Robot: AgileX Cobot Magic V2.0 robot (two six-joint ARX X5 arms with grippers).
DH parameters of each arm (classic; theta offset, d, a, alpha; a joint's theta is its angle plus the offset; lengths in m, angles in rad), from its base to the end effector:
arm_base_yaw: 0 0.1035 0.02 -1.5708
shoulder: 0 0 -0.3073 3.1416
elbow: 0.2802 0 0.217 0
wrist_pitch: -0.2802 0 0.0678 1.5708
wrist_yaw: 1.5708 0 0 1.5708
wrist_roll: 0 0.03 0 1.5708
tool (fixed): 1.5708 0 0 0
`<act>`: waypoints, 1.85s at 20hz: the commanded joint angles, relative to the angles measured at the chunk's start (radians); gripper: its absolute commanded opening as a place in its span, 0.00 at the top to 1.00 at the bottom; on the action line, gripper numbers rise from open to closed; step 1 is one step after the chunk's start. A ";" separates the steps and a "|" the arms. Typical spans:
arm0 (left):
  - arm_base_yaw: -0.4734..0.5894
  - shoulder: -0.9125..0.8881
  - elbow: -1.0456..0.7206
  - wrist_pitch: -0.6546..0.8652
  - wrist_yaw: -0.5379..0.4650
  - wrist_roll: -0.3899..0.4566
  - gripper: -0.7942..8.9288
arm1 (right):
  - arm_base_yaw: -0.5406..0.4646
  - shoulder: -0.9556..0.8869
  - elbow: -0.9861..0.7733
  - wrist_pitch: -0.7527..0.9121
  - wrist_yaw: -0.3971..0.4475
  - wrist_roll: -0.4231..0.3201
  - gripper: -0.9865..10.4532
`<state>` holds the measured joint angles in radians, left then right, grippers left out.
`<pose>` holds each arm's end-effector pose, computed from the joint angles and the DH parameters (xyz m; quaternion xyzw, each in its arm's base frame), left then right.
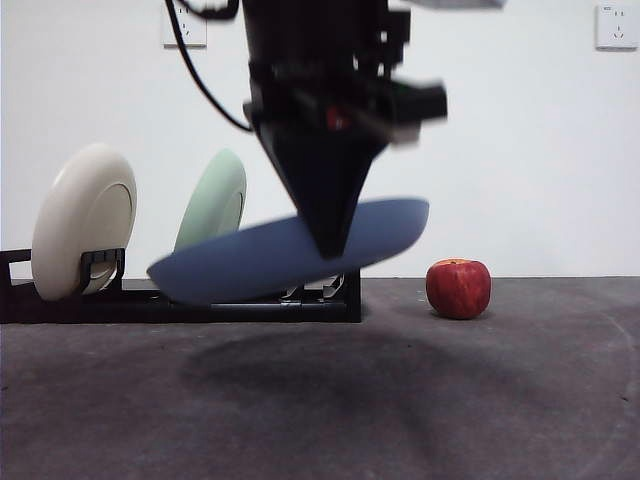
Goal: Take the blue plate from the plate rack,put the plate on the table,take the apple from the table,put the apple in the plate
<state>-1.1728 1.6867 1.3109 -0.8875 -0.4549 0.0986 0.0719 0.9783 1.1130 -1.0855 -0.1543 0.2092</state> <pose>0.1285 -0.2717 0.2977 0.4660 0.3910 -0.3032 0.7335 0.1030 0.0120 0.3666 0.1110 0.4653 0.0520 0.8766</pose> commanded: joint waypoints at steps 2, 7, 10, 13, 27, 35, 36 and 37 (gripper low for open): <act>-0.001 0.016 -0.050 0.007 0.029 0.018 0.93 | 0.001 0.001 0.004 0.022 0.005 -0.010 0.91; -0.002 0.019 -0.106 0.052 0.098 0.028 0.93 | 0.001 0.001 0.004 0.027 0.007 -0.010 0.91; 0.003 0.062 -0.106 0.039 0.099 0.039 0.92 | 0.001 0.001 0.004 0.039 0.012 -0.007 0.91; 0.008 0.127 -0.106 0.023 0.096 0.046 0.86 | 0.001 0.001 0.004 0.037 0.013 -0.006 0.91; 0.008 -0.068 0.001 -0.109 0.294 -0.082 0.66 | 0.001 0.064 0.004 0.154 -0.068 0.000 0.60; 0.042 -0.417 0.013 -0.182 0.320 -0.174 0.93 | 0.117 0.391 0.093 0.372 -0.110 -0.022 0.41; 0.059 -0.459 0.013 -0.199 0.320 -0.179 0.93 | 0.146 0.460 0.146 0.374 -0.068 -0.038 0.41; 0.074 -0.490 0.013 -0.218 0.319 -0.186 0.93 | 0.167 0.518 0.197 0.370 -0.029 -0.056 0.41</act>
<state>-1.1004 1.1934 1.3224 -1.1061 -0.1368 -0.0704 0.2356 1.4811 1.3025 -0.7250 -0.1864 0.1783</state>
